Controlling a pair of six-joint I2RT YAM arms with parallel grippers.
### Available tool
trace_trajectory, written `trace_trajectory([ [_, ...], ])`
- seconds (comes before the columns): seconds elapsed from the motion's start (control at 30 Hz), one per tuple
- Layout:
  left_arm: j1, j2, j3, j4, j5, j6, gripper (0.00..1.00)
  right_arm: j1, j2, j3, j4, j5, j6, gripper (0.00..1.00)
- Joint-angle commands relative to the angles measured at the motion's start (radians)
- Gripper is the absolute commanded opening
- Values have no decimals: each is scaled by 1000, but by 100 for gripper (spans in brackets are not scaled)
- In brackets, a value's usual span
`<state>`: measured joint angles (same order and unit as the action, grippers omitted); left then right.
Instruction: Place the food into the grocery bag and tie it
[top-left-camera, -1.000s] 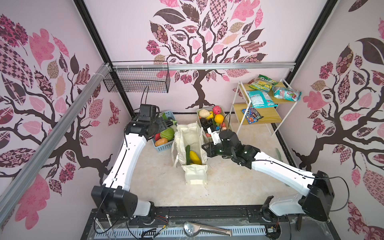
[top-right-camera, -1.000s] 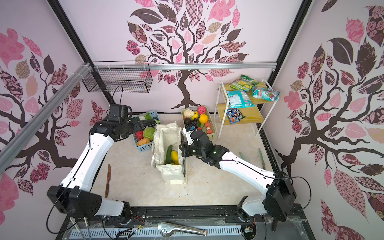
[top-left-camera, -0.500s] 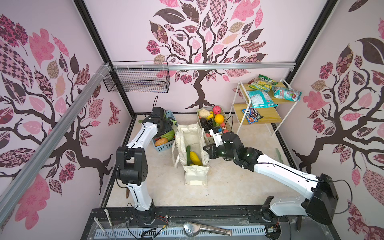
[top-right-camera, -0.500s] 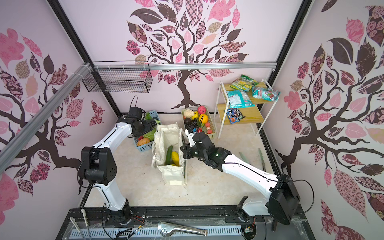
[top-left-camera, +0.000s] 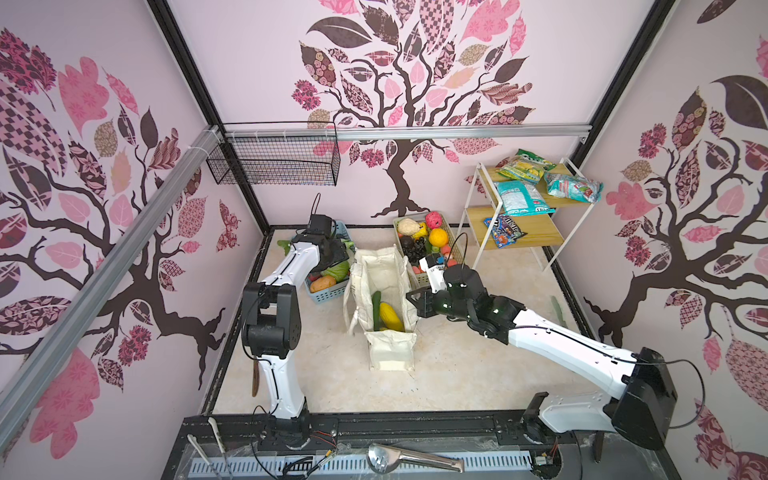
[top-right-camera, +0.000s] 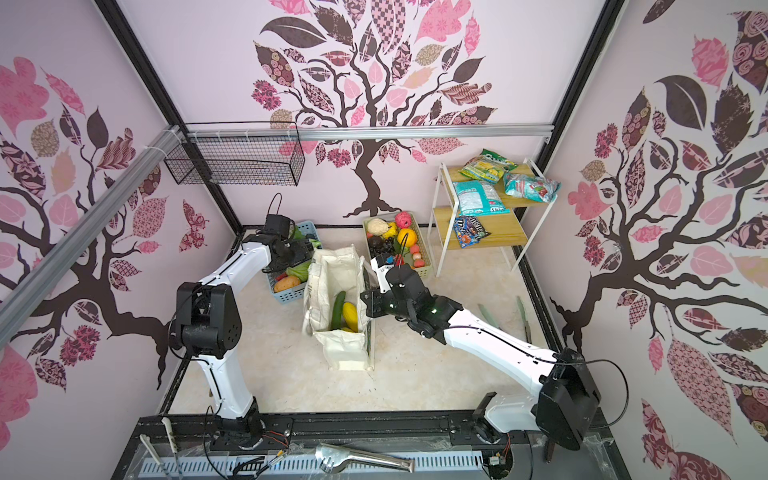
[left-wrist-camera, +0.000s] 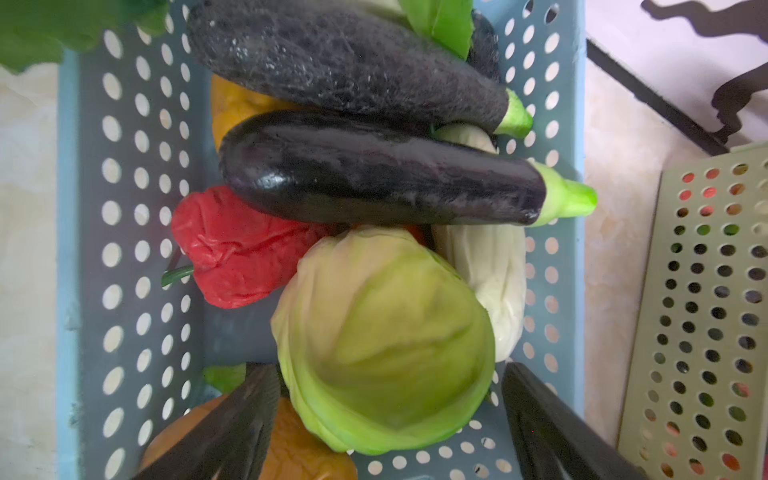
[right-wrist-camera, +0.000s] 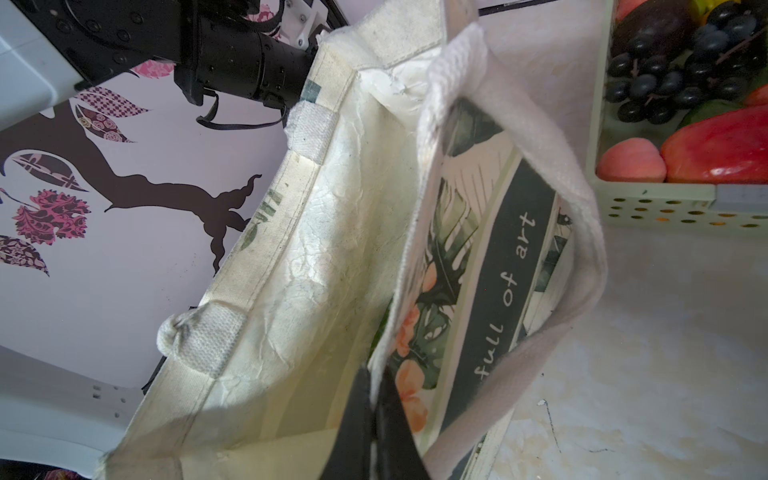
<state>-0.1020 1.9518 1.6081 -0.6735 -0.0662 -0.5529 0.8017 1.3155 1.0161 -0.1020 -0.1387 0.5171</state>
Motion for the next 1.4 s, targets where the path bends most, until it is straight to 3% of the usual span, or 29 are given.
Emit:
trace_trajectory([
  [0.0,-23,18,45,17,-49,5,92,-1,-13,8,-14,-15,-6,0],
  [0.4,-31,156,87,-33,-122,10,92,-2,7,13,-16,-30,-6,0],
  [0.5,-30,161,89,-39,-115,-3,87,-2,15,31,-29,-29,-18,0],
  [0.83,-28,55,41,-22,-90,-10,69,-1,24,53,-48,-25,-38,0],
  [1.07,-24,-40,-1,-19,-7,-20,67,-2,17,45,-57,-18,-39,0],
  [1.37,-17,-181,-65,-41,24,-21,65,-2,-11,24,-48,-16,-39,0],
])
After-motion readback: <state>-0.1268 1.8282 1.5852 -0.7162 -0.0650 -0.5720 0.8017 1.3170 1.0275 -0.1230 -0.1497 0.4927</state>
